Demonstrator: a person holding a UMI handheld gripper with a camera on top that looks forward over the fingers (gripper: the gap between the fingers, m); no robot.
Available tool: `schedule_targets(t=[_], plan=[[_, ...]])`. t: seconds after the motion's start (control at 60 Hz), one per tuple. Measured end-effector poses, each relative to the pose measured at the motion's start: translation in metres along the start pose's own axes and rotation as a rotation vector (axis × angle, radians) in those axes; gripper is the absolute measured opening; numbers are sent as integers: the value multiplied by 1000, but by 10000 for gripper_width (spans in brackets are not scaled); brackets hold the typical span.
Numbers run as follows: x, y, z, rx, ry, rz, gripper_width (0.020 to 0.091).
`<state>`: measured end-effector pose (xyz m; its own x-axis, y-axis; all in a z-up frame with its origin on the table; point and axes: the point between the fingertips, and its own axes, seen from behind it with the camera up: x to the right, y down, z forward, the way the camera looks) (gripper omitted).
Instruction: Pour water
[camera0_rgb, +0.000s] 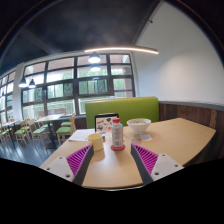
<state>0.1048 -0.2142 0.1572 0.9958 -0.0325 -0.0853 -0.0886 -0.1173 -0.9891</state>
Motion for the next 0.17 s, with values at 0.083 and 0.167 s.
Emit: schedule_targets(t=[0.083,0.167], plan=[[-2,7,-17,-5,-5,3,824],[-6,12,-28,-13,-17,9,825]])
